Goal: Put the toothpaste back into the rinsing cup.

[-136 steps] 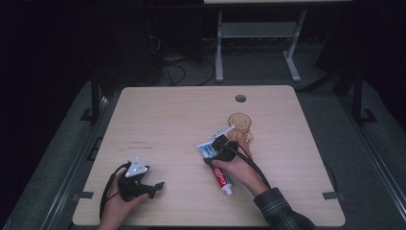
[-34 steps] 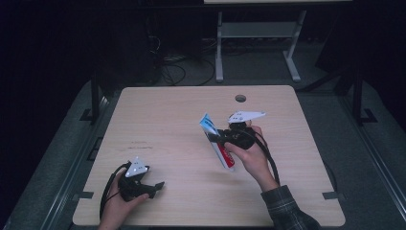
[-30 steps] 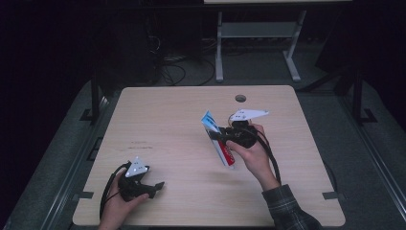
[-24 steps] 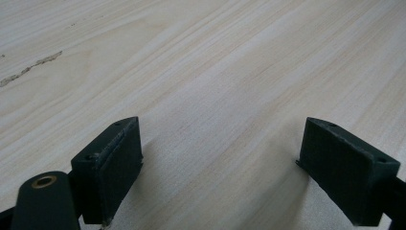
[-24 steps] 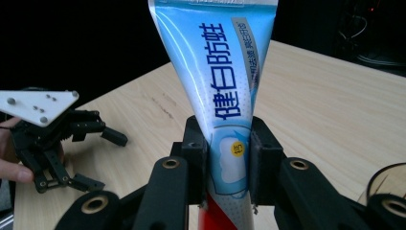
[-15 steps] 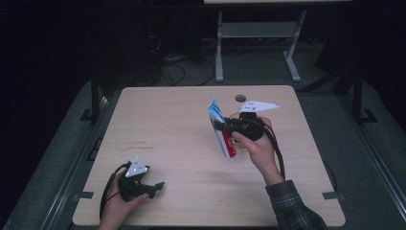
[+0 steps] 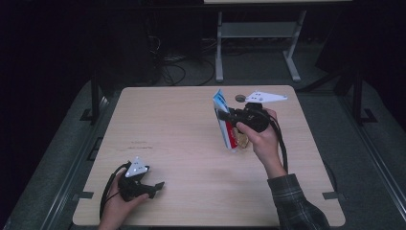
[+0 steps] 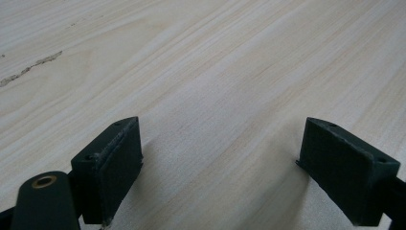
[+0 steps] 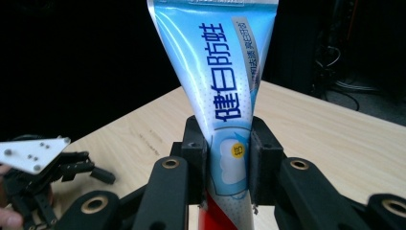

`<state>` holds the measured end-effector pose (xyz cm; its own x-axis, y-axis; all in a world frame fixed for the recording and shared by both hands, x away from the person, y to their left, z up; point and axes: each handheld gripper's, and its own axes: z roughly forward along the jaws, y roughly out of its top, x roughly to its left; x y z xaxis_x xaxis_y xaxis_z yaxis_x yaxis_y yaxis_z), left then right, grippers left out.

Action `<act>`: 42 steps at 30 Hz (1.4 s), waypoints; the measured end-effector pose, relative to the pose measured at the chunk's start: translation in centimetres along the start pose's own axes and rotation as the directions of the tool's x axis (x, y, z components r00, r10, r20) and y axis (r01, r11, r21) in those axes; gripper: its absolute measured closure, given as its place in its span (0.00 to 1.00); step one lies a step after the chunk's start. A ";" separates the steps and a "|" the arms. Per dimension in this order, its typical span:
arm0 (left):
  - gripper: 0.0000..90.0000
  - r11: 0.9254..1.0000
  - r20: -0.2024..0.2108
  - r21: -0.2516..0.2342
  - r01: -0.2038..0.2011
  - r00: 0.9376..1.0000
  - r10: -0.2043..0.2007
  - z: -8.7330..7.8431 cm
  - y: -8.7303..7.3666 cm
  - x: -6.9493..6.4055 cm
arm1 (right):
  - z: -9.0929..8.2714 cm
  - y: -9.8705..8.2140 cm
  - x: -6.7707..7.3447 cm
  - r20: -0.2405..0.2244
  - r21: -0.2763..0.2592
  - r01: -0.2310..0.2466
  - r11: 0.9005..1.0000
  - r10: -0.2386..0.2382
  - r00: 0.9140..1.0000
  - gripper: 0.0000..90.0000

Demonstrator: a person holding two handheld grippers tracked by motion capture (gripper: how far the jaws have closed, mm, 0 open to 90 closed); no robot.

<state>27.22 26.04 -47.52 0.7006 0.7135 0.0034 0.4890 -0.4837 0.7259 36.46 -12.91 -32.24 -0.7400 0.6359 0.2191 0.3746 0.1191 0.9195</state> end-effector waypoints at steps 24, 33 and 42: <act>0.15 1.000 0.001 -0.001 -0.002 1.000 0.002 0.0 0.0 0.0 | -1.4 2.8 -3.5 0.104 -0.070 -0.005 0.998 0.012 0.995 0.80; 0.15 1.000 0.002 0.002 -0.006 1.000 0.006 0.0 0.0 0.0 | -1.2 3.4 -5.4 0.158 -0.112 -0.011 0.994 0.029 0.987 0.80; 0.15 1.000 0.004 0.002 -0.007 1.000 0.007 0.0 0.0 0.0 | -0.5 3.0 -6.8 0.179 -0.104 -0.029 0.994 0.047 0.983 0.80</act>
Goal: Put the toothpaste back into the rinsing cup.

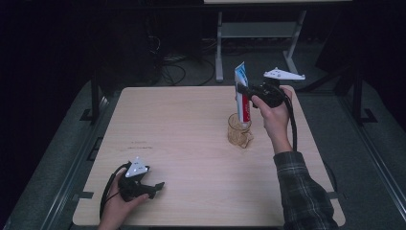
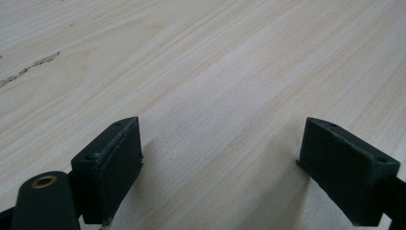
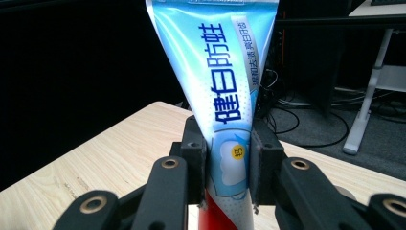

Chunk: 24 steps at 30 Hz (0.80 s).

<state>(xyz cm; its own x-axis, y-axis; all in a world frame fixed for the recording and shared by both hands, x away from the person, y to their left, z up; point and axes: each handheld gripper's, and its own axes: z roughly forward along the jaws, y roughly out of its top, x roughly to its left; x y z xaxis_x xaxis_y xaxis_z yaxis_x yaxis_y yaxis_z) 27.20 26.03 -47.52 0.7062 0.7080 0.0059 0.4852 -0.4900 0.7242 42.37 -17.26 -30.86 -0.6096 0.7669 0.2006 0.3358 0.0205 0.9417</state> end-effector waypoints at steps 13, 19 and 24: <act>0.15 1.000 0.002 0.001 -0.002 1.000 0.002 0.0 0.0 0.0 | 1.2 -0.7 -0.3 0.006 0.030 0.000 1.000 0.000 1.000 0.80; 0.15 1.000 0.003 0.001 -0.001 1.000 0.001 0.0 0.0 0.0 | 1.6 -1.1 -0.6 0.010 0.049 0.000 0.999 0.000 1.000 0.80; 0.15 1.000 0.003 0.001 -0.002 1.000 0.002 0.0 0.0 0.0 | 1.8 -1.2 -0.4 0.010 0.058 0.009 0.998 -0.009 1.000 0.80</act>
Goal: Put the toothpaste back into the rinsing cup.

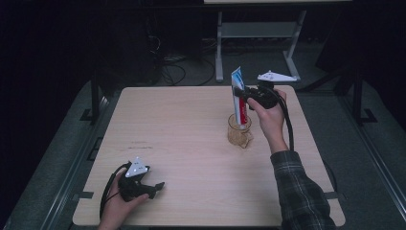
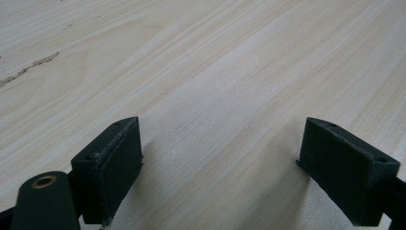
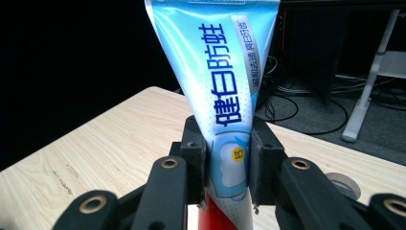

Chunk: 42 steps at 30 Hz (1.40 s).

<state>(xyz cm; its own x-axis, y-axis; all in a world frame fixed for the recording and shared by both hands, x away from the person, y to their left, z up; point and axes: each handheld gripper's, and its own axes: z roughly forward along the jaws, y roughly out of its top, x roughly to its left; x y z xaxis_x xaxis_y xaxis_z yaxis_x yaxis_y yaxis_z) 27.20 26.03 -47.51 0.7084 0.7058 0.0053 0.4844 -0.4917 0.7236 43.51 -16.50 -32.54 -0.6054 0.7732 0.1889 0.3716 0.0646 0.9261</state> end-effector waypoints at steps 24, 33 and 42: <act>0.15 1.000 0.001 0.000 0.001 1.000 -0.001 0.0 0.0 0.0 | 0.8 -1.9 -0.1 0.013 0.055 0.015 0.998 -0.016 1.000 0.80; 0.15 1.000 0.001 0.000 0.000 1.000 0.000 0.0 0.0 0.0 | 1.2 -3.3 -0.4 0.020 0.091 0.012 0.996 -0.014 1.000 0.80; 0.15 1.000 0.002 0.001 -0.001 1.000 0.001 0.0 0.0 0.0 | 1.3 -3.8 -0.3 0.032 0.115 0.017 0.993 -0.021 0.999 0.80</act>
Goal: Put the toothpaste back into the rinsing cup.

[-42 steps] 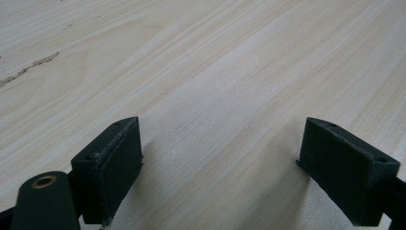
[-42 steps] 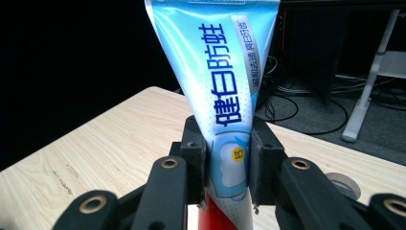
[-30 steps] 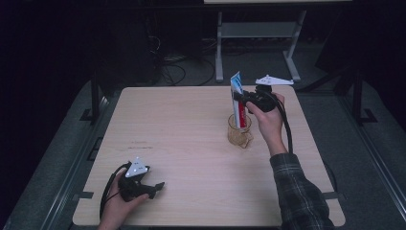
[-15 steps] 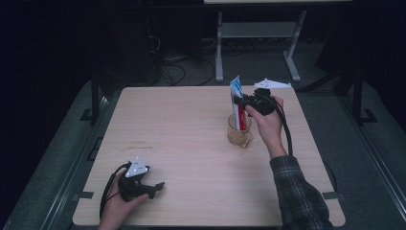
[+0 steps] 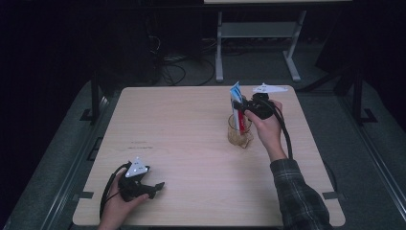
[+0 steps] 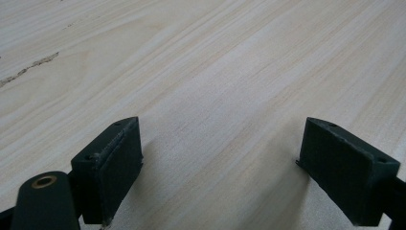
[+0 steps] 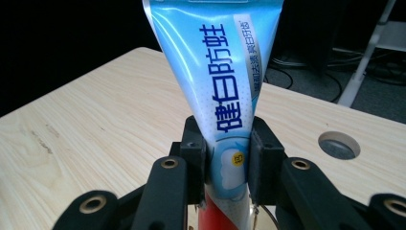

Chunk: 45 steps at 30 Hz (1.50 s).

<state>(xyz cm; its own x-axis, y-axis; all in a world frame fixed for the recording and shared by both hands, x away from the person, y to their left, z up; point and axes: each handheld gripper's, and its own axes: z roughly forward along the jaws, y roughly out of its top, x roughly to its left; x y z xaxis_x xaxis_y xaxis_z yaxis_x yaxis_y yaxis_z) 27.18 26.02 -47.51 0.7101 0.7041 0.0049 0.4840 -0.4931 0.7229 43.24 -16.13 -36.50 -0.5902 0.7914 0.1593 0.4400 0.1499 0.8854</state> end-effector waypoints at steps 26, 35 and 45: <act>0.15 1.000 0.000 0.000 0.000 1.000 0.000 0.0 0.0 0.0 | 0.5 -1.3 -0.3 0.003 0.063 0.005 0.998 -0.005 1.000 0.79; 0.15 1.000 -0.002 -0.003 0.002 1.000 -0.002 0.0 0.0 0.0 | 0.5 -1.3 -0.4 -0.018 0.048 0.001 0.999 0.000 1.000 0.65; 0.15 1.000 -0.002 -0.003 0.003 1.000 -0.003 0.0 0.0 0.0 | -0.2 -1.5 -0.7 -0.017 0.059 0.000 0.998 0.001 1.000 0.46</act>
<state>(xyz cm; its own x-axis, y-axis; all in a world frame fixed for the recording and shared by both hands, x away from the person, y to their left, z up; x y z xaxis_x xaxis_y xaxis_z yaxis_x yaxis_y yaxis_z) 27.16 25.99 -47.53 0.7078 0.7064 0.0042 0.4843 -0.4896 0.7251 42.87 -17.03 -37.88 -0.6011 0.7813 0.1678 0.4794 0.1846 0.8580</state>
